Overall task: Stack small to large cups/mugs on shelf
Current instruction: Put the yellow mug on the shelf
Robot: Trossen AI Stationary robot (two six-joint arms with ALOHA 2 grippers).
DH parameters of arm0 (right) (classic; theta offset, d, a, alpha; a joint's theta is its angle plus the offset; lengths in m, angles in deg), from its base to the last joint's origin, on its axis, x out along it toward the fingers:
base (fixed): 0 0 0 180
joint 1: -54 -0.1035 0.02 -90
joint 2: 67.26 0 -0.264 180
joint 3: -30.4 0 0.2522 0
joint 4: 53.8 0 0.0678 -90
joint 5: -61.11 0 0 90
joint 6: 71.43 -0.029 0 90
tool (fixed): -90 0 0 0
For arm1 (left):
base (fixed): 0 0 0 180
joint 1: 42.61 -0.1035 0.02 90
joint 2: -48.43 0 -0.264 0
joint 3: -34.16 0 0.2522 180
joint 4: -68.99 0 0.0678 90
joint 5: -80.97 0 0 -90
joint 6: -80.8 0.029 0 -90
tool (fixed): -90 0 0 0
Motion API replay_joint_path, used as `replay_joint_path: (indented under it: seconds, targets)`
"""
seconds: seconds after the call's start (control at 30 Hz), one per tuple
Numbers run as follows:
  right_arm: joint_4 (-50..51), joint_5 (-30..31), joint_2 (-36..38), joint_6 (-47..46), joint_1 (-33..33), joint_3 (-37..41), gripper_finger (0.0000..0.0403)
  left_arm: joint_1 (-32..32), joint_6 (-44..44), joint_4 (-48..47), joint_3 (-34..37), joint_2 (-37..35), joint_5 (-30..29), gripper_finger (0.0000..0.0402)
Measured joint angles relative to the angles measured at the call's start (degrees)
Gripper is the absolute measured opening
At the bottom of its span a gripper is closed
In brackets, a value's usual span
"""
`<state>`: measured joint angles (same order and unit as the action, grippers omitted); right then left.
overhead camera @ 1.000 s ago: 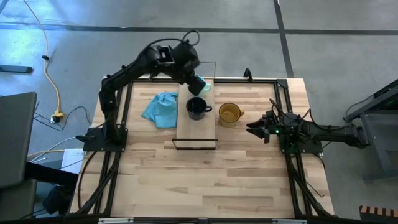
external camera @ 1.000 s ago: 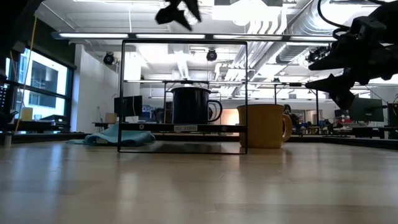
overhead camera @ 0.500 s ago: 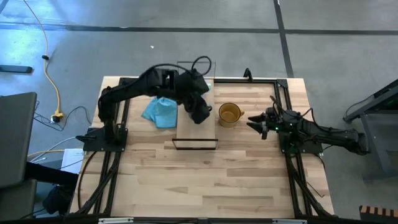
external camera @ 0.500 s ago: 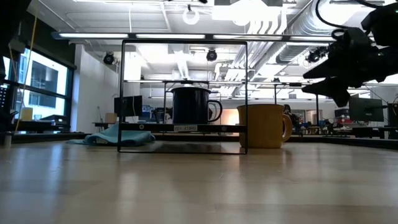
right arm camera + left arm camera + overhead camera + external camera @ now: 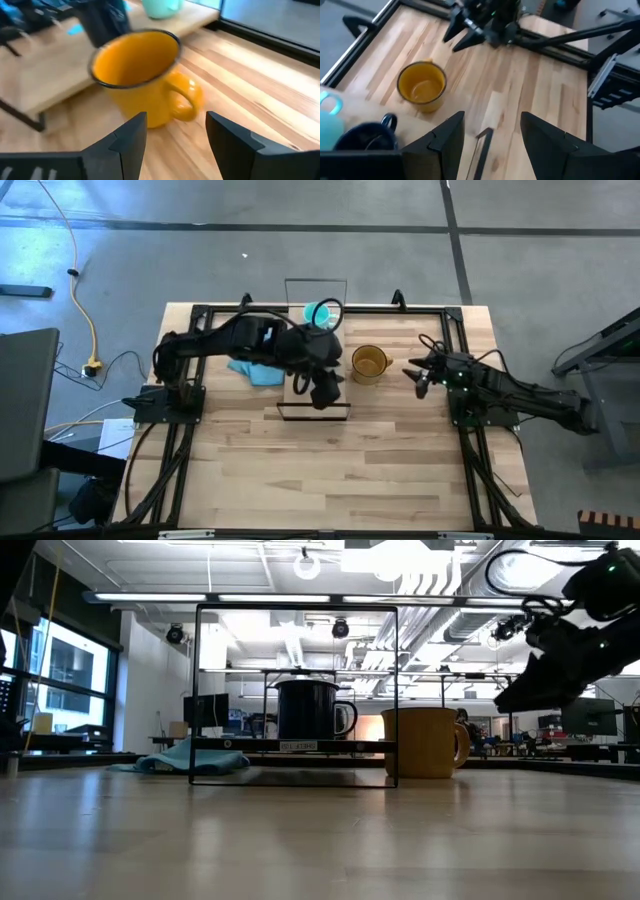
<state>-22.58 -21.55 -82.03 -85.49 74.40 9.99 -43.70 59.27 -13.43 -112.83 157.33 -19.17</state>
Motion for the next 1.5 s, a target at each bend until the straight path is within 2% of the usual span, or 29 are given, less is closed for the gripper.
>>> replay_joint_path:
  seconds: [0.13, 0.27, 0.43, 0.67, 1.07, 1.5]
  targets:
    - [-1.2, 1.2, -3.9, 2.7, 1.4, 0.0, 0.0195, 0.9, 0.3, 2.7, 0.0, 0.0, 0.0, 0.0182]
    - [-6.6, -1.5, -7.4, 9.0, 1.8, 0.0, 0.0195, 0.9, 0.3, 3.1, 0.0, 0.0, 0.0, 0.0181]
    - [-9.9, -0.9, -11.7, 14.3, 1.8, 0.0, 0.0195, 0.9, -0.2, 3.0, 0.0, 0.0, 0.1, 0.0181]
    - [-13.3, -0.9, -19.6, 14.8, 4.3, 0.0, 0.0195, 0.9, -0.8, 3.0, 0.0, 0.0, 0.5, 0.0181]
    - [-26.6, -7.6, -33.5, 23.2, 8.2, 0.0, 0.0195, 1.2, -1.4, 2.4, 0.0, 0.0, 0.7, 0.0182]
    - [-39.3, -11.7, -45.3, 23.6, 13.2, 0.0, 0.0195, 1.9, -1.9, 2.5, 0.0, 0.1, 1.7, 0.0182]
